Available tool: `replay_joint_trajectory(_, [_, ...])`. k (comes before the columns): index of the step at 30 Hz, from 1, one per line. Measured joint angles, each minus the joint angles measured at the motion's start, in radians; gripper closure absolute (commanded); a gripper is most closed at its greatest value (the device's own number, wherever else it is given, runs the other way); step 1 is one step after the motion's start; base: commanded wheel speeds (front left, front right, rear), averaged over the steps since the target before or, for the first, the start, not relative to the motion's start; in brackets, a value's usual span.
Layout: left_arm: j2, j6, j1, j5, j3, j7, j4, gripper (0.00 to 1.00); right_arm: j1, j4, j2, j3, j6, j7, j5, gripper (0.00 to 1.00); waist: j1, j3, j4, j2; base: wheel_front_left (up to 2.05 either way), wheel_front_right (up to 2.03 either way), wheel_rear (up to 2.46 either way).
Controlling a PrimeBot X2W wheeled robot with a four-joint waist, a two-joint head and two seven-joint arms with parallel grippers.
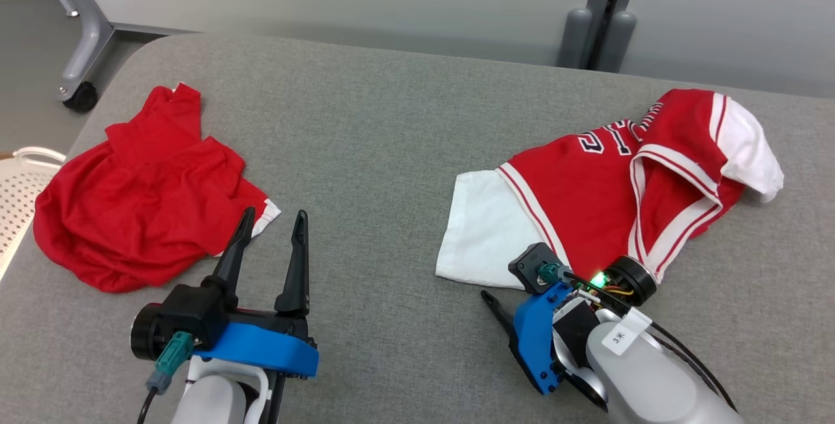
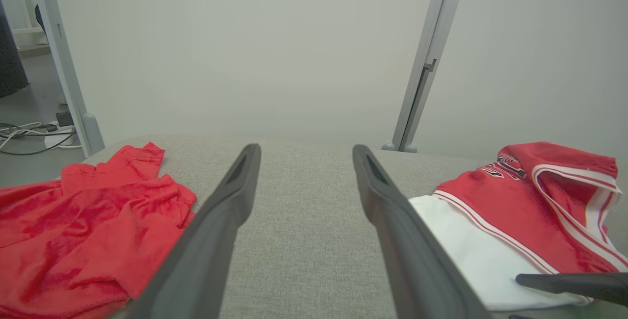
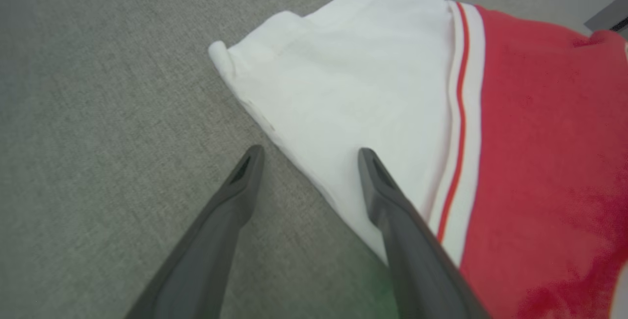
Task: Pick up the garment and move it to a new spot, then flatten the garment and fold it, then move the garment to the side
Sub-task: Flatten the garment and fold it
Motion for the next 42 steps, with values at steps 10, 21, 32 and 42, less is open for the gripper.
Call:
replay_joint_trajectory(10, [-0.007,0.000,-0.012,-0.005,0.004,0.000,0.000,0.00,-0.096,0.159,0.022,0.069,0.000,-0.018,-0.008,0.25,-0.0001,0.024,0.039,-0.0001,0.00,0.00,0.00])
replay_joint_trajectory(21, [-0.010,-0.003,-0.005,0.002,0.022,0.000,-0.002,0.00,-0.083,0.199,-0.011,-0.046,0.001,-0.128,0.017,1.00,0.0000,0.010,-0.007,0.0002,0.00,0.00,0.00])
replay_joint_trajectory(32, [0.000,-0.003,0.028,0.010,0.057,0.000,-0.011,0.00,0.194,-0.040,-0.072,-0.415,0.000,-0.220,0.042,1.00,0.0000,-0.024,-0.106,0.0002,0.00,0.00,0.00])
replay_joint_trajectory(42, [0.004,-0.003,0.032,0.012,0.050,0.000,-0.013,0.00,0.406,-0.389,-0.029,-0.815,0.000,-0.121,-0.127,1.00,0.0000,-0.043,-0.170,0.0002,0.00,0.00,0.00])
